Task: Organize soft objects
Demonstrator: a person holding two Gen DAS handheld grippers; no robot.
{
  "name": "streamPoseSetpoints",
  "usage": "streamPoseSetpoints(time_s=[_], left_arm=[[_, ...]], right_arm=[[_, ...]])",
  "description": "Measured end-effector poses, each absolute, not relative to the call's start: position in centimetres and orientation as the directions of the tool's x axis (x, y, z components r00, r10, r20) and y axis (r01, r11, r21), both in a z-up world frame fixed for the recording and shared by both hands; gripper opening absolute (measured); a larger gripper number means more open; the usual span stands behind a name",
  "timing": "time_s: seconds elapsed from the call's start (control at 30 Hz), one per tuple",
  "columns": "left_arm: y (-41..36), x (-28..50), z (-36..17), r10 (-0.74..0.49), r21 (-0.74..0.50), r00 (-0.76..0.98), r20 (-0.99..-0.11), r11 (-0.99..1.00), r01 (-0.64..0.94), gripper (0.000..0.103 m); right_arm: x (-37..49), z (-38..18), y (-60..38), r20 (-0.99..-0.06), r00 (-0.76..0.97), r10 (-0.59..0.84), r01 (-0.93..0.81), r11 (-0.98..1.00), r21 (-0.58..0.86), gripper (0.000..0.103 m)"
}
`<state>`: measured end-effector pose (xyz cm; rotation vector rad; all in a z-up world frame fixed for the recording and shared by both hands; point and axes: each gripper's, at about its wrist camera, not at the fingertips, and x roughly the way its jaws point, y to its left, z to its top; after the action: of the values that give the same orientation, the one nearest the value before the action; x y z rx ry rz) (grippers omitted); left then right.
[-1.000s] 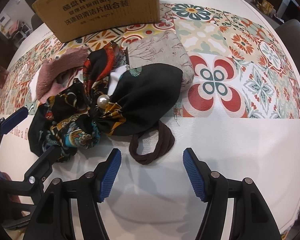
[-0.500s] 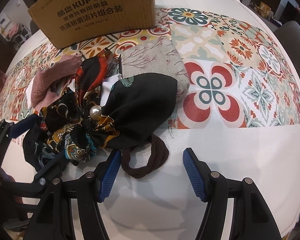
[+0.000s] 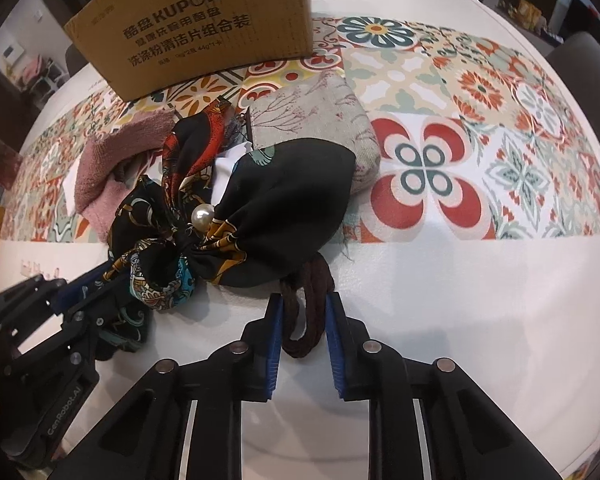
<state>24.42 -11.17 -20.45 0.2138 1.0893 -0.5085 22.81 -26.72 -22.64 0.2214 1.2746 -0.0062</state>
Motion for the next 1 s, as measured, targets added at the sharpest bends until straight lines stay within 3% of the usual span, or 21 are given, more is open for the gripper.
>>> streamPoseSetpoints(time_s=[1.0], left_arm=[[-10.3,22.7,-11.6,-0.384,-0.132,0.537,-0.751,0.885,0.447,0.011]], right_arm=[[20.7,-14.0,-27.4,-0.852,0.497,0.166,0.093,0.965,0.243,0.022]])
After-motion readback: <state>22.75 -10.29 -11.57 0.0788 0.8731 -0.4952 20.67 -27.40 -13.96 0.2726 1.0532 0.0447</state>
